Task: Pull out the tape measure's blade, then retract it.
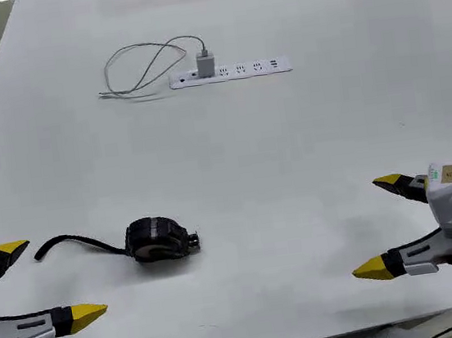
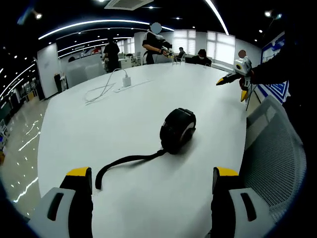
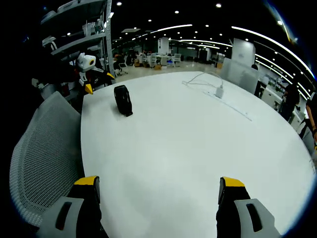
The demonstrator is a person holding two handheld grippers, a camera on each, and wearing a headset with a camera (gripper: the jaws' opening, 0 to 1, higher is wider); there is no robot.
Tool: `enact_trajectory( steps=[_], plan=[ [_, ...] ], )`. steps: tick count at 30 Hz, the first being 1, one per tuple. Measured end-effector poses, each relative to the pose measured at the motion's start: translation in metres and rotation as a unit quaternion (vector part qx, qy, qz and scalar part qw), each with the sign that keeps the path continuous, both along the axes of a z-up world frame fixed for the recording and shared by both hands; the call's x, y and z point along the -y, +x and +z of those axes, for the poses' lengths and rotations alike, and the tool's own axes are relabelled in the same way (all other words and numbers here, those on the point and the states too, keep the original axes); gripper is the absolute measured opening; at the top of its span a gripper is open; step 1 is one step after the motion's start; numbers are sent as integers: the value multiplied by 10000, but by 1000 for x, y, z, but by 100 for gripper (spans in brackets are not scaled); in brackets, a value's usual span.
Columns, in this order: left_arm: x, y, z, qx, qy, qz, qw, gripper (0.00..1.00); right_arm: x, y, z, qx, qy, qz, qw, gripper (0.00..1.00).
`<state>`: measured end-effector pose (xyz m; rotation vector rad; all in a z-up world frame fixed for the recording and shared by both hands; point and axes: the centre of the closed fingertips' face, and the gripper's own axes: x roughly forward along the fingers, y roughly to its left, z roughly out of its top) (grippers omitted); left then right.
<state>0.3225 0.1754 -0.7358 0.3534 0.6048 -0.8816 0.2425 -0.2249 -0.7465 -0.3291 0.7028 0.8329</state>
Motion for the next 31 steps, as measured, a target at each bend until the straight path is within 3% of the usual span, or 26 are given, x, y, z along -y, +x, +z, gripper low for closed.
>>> enact_trajectory(
  steps=[7, 19, 31],
  plan=[
    [2, -8, -1, -212, -156, -15, 9997, 99, 12, -12, -2, -58, -59, -146, 9999, 99],
    [7, -7, 1, -200, -167, -122, 9996, 99, 26, -9, 1, -16, -49, -221, 9997, 99],
    [10, -8, -3, -219, -144, -176, 9995, 99, 26, -9, 1, -49, -97, -129, 9999, 99]
  ],
)
